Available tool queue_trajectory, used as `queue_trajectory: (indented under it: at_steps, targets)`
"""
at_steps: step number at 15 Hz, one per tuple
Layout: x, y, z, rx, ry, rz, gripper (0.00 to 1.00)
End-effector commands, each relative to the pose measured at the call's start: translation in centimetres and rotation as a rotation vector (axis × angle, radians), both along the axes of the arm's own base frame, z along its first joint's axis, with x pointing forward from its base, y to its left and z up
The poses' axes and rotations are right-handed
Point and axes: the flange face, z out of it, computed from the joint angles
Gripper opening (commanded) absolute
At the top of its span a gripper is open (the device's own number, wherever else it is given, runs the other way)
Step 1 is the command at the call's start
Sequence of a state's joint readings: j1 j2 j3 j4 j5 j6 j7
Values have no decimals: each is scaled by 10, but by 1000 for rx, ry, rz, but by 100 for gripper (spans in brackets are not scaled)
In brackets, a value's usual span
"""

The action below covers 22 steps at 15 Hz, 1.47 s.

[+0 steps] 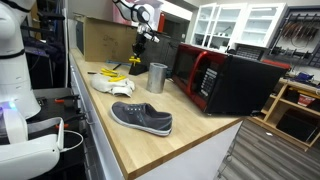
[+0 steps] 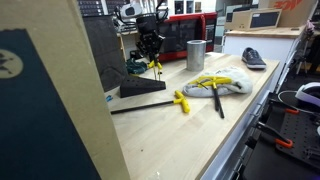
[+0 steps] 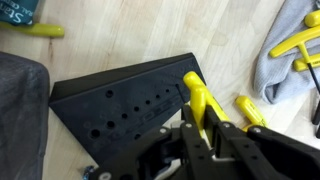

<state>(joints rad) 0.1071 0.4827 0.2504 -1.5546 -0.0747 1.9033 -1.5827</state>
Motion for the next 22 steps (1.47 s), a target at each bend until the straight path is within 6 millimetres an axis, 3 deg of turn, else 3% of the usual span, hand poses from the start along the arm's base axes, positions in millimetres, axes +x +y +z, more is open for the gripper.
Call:
queue_trajectory:
  at_steps: [1, 3, 10, 16, 22]
  targets:
    - [3, 0, 2, 2, -23, 87, 40]
    - [3, 1, 4, 2, -31, 92, 48]
    - [2, 7, 14, -18, -91, 155, 99]
    - [1, 19, 32, -48, -140, 191, 100]
    - [-12, 17, 62, -92, -129, -42, 100]
